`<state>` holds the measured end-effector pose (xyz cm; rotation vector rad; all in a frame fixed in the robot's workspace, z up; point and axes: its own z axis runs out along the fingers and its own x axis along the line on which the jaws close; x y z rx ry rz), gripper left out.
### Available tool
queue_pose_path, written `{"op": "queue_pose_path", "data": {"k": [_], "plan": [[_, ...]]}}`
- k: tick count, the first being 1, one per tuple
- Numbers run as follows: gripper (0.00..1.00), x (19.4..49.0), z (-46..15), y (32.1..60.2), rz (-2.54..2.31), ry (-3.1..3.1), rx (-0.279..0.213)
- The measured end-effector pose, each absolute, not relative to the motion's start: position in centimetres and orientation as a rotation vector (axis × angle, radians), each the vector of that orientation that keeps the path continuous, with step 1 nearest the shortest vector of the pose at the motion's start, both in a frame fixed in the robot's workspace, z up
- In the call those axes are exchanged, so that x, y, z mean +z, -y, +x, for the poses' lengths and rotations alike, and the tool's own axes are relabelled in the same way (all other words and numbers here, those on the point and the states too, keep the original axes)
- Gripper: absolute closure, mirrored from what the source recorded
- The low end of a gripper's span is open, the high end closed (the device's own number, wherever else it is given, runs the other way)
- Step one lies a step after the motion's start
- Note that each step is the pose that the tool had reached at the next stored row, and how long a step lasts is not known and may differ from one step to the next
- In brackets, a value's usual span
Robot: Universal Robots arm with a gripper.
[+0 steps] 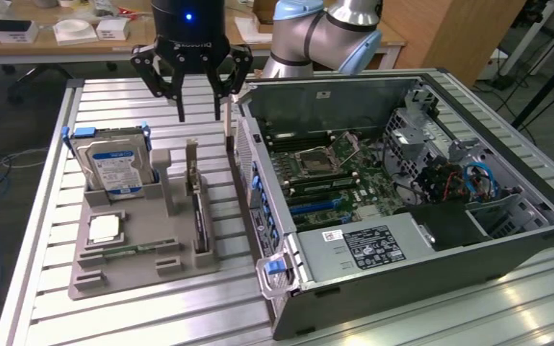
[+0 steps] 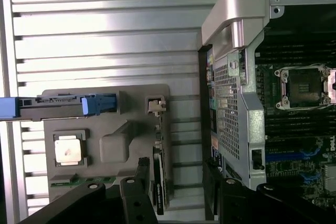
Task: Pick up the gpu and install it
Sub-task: 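Pick up the gpu and move the gpu toward the slot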
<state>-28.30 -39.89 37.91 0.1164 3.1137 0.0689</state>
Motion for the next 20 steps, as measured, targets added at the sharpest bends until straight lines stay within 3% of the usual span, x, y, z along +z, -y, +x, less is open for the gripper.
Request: {"op": "queue_pose_path", "data": {"k": [20], "plan": [[0.47, 37.70, -28.30, 40.43, 0.116, -3.114, 0.069]]}}
